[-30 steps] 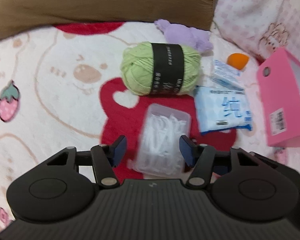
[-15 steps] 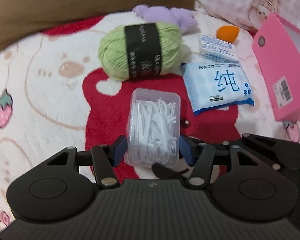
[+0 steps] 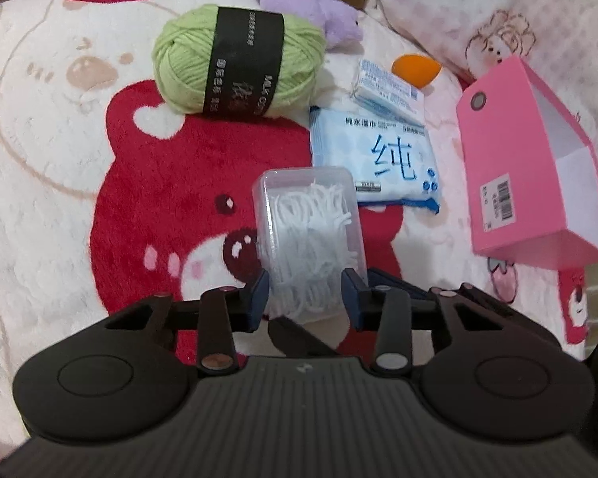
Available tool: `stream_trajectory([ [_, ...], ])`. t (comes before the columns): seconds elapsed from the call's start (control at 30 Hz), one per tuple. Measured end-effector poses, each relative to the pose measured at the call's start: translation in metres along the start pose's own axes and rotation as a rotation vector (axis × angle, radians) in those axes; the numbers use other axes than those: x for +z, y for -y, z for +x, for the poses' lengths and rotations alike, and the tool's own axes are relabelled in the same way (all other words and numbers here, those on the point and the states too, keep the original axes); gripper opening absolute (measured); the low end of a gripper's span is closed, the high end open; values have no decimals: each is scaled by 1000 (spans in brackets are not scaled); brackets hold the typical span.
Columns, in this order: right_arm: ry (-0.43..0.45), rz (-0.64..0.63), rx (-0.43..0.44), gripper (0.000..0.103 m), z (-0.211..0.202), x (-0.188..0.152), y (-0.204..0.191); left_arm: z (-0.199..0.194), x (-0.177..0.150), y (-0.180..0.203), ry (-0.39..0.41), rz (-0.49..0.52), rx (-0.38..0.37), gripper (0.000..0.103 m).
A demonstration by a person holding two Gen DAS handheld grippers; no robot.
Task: Organize objects
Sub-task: 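Lower the left tool over the clear floss-pick box and close its fingers, then lift the floss-pick box with the left tool and carry it over the pink box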
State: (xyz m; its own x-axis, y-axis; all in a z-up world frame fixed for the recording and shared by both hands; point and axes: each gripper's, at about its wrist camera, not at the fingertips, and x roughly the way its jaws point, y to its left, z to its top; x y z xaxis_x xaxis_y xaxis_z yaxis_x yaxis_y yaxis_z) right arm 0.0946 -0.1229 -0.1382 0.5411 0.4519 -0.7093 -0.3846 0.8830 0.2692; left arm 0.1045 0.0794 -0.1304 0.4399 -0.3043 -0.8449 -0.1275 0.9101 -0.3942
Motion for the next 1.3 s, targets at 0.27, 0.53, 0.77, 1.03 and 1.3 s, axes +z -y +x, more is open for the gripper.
stream_trajectory([
  [0.27,3,-5,-65,68,14,-6,0,8,-2,22,118,124,104,42],
  [0.53,29,-63,-124,65,18,-11,-6,6,-5,19,119,108,106,37],
  [0.77,55,-39,-131,65,23,-11,-3,8,-8,27,162,164,133,38],
  [1.03,71,-72,-135,65,1,-13,-11,-16,-15,28,161,155,74,33],
  [1.3,102,-119,-158,64,-42,-13,-15,-43,-37,48,199,174,8,33],
])
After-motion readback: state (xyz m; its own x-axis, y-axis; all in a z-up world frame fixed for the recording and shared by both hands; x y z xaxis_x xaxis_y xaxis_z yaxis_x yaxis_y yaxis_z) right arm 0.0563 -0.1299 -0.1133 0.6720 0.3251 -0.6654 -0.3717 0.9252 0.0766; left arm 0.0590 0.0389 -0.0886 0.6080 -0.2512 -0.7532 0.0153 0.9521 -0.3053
